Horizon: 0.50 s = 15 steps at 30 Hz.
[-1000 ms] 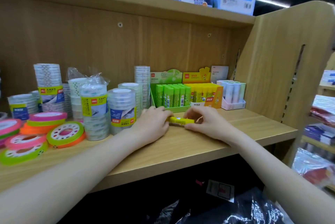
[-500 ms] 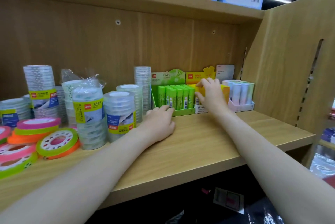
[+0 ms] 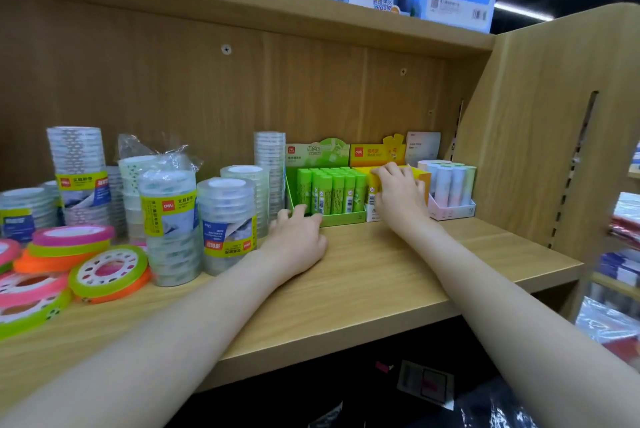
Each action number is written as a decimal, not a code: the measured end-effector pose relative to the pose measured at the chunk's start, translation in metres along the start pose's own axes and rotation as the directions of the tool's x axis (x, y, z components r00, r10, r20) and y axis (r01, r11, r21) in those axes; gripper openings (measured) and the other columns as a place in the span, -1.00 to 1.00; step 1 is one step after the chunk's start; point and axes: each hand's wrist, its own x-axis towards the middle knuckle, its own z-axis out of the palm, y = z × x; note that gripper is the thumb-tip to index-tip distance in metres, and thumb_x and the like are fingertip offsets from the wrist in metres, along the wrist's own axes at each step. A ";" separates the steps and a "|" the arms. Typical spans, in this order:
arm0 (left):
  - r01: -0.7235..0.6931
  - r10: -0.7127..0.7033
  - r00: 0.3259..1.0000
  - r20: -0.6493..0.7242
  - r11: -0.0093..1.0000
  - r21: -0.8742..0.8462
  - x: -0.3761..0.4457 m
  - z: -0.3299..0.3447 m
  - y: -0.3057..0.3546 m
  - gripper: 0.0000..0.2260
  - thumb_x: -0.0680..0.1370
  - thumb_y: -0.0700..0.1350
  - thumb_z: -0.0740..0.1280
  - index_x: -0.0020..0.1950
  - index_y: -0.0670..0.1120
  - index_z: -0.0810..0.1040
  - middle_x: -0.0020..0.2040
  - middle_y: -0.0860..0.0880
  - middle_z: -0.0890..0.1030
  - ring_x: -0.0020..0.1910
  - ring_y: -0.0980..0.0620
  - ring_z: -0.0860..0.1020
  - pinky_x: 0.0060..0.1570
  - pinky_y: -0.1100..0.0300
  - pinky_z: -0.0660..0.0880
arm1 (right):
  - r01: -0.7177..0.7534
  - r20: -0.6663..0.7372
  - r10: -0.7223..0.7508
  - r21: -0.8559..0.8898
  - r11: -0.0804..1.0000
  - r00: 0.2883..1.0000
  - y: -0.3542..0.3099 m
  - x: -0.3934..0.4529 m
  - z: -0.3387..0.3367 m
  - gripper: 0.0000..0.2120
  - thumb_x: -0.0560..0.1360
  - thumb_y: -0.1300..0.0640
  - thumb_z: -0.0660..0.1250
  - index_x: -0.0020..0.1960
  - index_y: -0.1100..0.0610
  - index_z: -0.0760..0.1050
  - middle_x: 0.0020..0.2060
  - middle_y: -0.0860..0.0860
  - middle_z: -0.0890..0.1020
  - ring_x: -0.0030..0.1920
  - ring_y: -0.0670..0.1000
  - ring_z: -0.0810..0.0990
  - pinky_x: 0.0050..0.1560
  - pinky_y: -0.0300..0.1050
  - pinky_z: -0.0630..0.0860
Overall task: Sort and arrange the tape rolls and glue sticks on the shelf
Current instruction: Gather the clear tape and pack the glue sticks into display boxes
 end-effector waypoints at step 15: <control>-0.211 0.304 0.928 -0.213 0.905 0.370 -0.019 -0.010 0.001 -0.65 0.54 -0.15 0.17 0.31 -0.21 0.39 0.41 -0.22 0.31 0.28 -0.17 0.39 0.21 0.02 0.35 | -0.137 0.006 0.147 0.405 0.904 0.989 0.015 -0.039 -0.008 -0.35 0.48 0.40 0.17 0.51 0.17 0.05 0.47 0.11 0.20 0.47 0.11 0.16 0.44 -0.01 0.14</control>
